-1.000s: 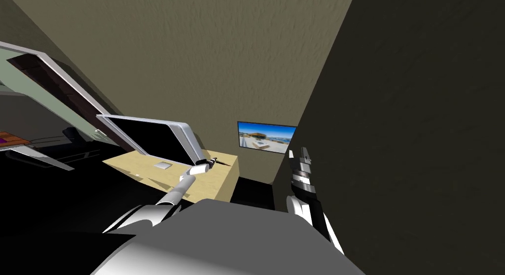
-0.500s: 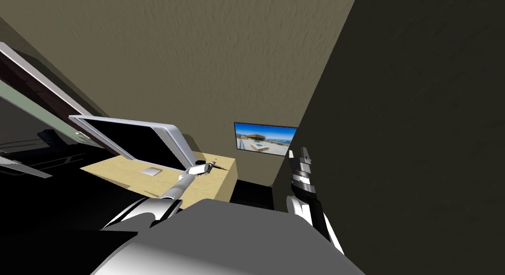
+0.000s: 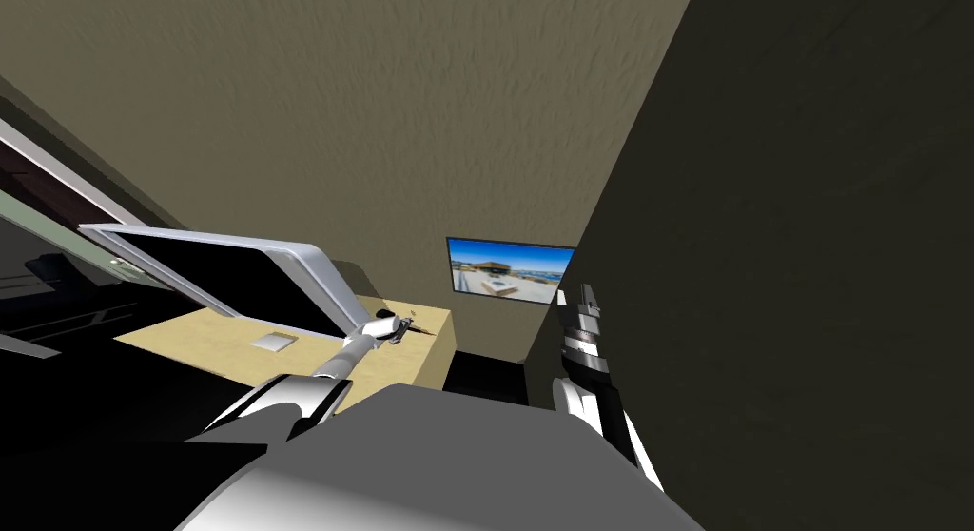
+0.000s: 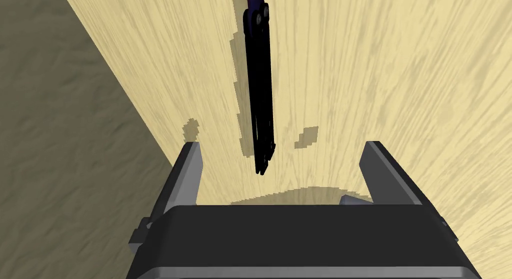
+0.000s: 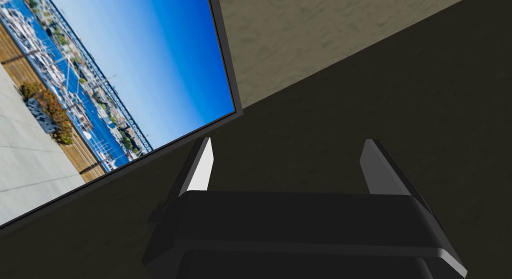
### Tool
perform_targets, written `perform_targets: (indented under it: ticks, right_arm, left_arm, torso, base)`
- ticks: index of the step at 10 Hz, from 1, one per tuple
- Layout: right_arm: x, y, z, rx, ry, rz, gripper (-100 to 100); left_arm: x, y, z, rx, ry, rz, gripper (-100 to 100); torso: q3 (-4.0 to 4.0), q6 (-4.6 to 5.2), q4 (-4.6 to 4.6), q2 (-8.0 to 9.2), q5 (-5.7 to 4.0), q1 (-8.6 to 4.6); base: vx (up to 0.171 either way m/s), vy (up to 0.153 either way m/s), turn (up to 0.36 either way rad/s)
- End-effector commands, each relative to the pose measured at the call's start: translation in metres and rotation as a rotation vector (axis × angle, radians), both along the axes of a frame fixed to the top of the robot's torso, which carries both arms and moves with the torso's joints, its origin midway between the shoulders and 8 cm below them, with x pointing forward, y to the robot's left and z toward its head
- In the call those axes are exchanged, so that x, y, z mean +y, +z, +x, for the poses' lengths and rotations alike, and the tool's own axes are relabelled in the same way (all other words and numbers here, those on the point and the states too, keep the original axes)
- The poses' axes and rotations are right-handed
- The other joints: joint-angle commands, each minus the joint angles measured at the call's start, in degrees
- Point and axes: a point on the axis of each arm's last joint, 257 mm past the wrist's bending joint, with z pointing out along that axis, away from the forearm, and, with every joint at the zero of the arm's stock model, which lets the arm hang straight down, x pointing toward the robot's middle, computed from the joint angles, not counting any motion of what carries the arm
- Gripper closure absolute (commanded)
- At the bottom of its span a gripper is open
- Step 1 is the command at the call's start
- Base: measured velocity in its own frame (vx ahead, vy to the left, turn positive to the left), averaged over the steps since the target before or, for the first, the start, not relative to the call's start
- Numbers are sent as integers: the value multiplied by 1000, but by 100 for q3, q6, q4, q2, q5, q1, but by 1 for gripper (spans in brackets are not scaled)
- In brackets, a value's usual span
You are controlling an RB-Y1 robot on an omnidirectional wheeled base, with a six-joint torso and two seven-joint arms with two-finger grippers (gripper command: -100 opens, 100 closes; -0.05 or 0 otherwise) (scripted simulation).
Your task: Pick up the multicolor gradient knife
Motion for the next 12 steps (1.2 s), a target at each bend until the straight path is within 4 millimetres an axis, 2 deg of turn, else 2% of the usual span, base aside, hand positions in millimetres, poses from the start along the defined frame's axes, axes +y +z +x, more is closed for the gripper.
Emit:
perform_targets:
  ticks: [1,2,3,6,8,9,12]
  right_arm:
    - [0,0,0,0,0,0,0]
    - [0,0,0,0,0,0,0]
    - [0,0,0,0,0,0,0]
    - [0,0,0,0,0,0,0]
    - [0,0,0,0,0,0,0]
    - [0,0,0,0,0,0,0]
    - [0,0,0,0,0,0,0]
  left_arm:
    - [2,-10,-19,72,14,-26,-100]
    - [1,-10,-20,77,14,-28,-100]
    - [2,-15,-34,130,24,-48,-100]
    - [3,-21,-51,190,39,-70,-100]
    - [5,-27,-76,275,63,-100,-100]
    - [4,-27,-78,282,64,-104,-100]
    - [6,-29,-107,375,93,-137,-100]
  torso:
    - [0,0,0,0,0,0]
    - [-6,2,-2,-12,0,3]
    - [-5,0,-2,-7,1,3]
    - [-2,1,-1,-3,1,4]
    - [-2,1,-1,-4,1,3]
    - [-6,1,-2,-11,1,6]
    - [-3,0,-1,-5,3,12]
  base:
    - [112,14,-62]
    - [92,16,-28]
    - [86,13,-50]
    - [75,15,-34]
    - [97,23,-56]
    - [86,25,-27]
    - [86,41,-47]
